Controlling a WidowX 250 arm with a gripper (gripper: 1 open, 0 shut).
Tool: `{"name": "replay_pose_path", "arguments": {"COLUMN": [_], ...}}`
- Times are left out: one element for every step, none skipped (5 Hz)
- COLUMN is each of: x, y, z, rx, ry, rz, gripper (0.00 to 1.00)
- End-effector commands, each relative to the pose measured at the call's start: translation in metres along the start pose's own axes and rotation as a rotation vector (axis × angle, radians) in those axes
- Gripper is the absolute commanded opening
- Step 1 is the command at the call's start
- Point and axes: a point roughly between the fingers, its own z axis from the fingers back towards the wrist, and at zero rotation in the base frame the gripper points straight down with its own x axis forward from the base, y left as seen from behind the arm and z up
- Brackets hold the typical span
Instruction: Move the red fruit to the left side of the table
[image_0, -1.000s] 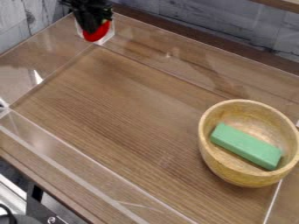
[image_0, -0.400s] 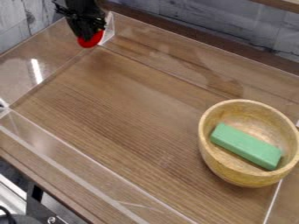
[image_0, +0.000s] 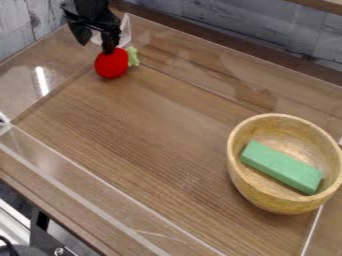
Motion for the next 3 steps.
{"name": "replay_pose_path", "arguments": {"x": [0.013,0.012,0.012], "y": [0.003,-0.004,-0.008], "z": [0.006,-0.002,-0.009], "rx": [0.032,0.034,0.037], "ry": [-0.043,-0.034,-0.027], "rz": [-0.001,-0.004,-0.003], "gripper": [1.0,1.0,1.0]}}
